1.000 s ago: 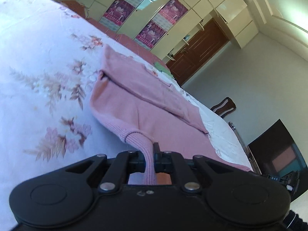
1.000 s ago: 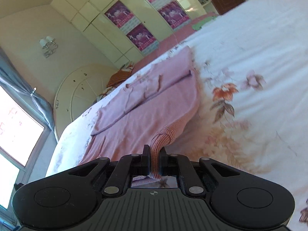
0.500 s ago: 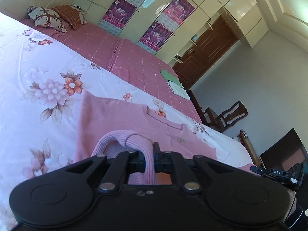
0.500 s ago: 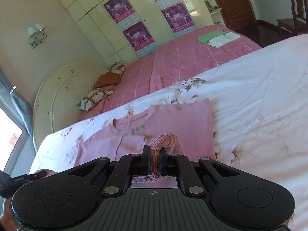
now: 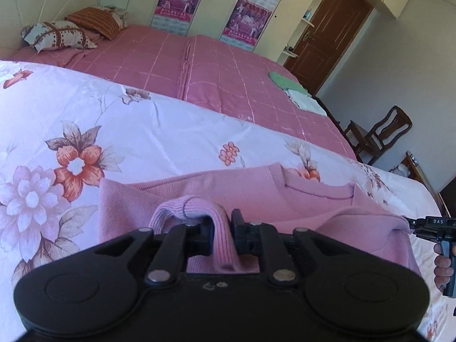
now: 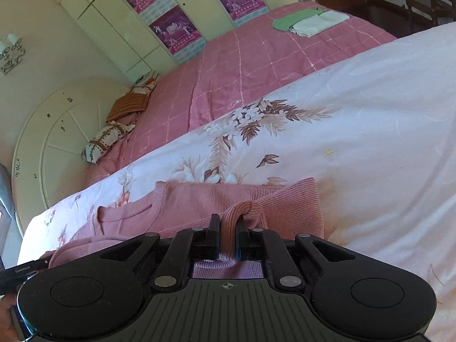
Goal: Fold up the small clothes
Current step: 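Lift the hem with both grippers and fold it over toward the collar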
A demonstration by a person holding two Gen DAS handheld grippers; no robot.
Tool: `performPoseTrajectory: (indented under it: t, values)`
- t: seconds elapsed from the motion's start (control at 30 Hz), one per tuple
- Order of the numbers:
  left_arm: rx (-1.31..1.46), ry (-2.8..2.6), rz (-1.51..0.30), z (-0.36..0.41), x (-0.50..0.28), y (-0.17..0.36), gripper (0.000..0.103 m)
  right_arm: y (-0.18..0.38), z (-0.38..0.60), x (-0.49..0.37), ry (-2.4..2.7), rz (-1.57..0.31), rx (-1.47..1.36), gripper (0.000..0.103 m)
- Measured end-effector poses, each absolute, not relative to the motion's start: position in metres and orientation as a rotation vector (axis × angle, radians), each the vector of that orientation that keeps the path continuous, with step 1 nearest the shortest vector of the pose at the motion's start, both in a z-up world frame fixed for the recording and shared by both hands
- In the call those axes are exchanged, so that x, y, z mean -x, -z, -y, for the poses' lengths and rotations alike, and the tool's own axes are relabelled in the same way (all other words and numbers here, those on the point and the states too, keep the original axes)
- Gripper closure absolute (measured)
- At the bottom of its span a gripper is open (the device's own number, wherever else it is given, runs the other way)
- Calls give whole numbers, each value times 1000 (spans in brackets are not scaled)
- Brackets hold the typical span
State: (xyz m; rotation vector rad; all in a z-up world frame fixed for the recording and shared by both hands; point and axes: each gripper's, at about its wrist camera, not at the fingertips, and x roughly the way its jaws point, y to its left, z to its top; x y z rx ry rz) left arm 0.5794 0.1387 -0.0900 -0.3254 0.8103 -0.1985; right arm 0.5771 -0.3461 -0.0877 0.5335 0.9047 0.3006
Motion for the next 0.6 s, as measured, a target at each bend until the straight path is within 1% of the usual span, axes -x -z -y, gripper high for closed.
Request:
performPoseTrajectory:
  t: [0.03,0.07,0.1,0.13,0.17,0.2,0.23,0.27,0.3,0.37,0.43,0.53,0.57,0.6]
  values:
    - [341,182,-782,-143,-576,88,80,92,346,-580,-302,-907,-536,95]
    - [365,170,-760,-147,-573,85,67,94,348,-581,-308,-902,-555,86]
    - [383,160,-732,-152,-569,83,48,93,352,-580,-319,-871,-576,67]
    - [367,126,-686,-154,-563,79,36,88,356,-576,-320,-825,-584,56]
    - [321,89,-648,-155,-562,75,17,82,359,-573,-275,-785,-569,26]
    - [285,77,-626,-155,-561,73,16,79,363,-571,-256,-750,-557,21]
    - [280,81,-617,-157,-562,71,16,76,367,-571,-270,-735,-551,21]
    - [296,102,-611,-161,-563,70,18,75,369,-570,-271,-729,-540,23]
    - [290,130,-618,-162,-566,70,22,74,368,-570,-281,-728,-508,35]
    - [188,172,-656,-153,-573,71,25,75,364,-570,-310,-746,-437,49]
    - [70,210,-694,-139,-582,75,27,78,356,-572,-320,-764,-361,51]
    - [-58,252,-743,-121,-591,85,27,90,339,-579,-337,-780,-276,51]
    - [-89,256,-769,-118,-595,93,28,93,336,-581,-344,-783,-263,51]
    - [-110,256,-786,-115,-597,98,31,97,333,-585,-355,-784,-247,51]
